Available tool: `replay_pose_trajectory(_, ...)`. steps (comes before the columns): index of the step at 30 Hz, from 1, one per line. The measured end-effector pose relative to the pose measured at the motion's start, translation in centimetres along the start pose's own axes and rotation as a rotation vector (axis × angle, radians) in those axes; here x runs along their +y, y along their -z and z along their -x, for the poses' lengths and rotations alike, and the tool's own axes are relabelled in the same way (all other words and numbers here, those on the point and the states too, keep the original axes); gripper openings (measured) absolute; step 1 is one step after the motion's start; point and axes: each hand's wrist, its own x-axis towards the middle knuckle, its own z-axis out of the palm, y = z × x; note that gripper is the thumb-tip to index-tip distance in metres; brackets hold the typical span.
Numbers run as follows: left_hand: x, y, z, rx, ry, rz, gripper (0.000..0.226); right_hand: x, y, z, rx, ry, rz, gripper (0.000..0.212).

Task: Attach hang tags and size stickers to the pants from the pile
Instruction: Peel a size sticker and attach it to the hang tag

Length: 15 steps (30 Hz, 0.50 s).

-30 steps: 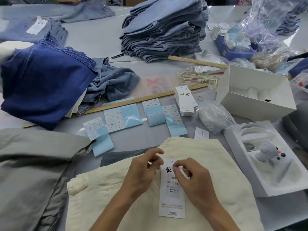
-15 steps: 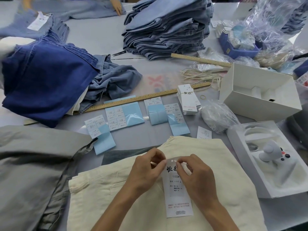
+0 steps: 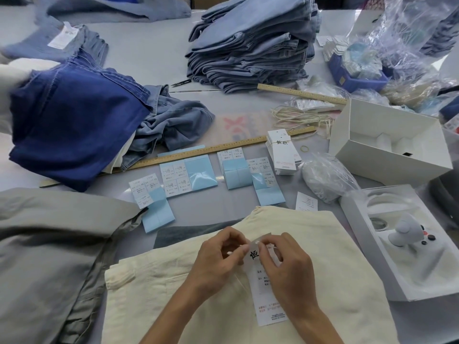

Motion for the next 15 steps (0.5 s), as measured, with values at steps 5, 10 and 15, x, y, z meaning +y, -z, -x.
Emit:
replay_pose_trajectory(5,0.1,-0.4,0.3,-0.006,-0.032,0.035,0.008,-0.2,-0.3,0.1,-0.044,0.001,0.004,0.009)
replay_pose_trajectory(10,0.2,-0.5,0.5,0.115,0.034,0.229,0.021,-0.3,-0.2,0.3,-0.007,-0.007,-0.075,0.008)
replay_pose_trajectory(15,0.0,-1.1,0.5,0.093,0.097,0.210,0.019,-0.5,-0.5,0.8,-0.039,-0.028,-0.145,0.016)
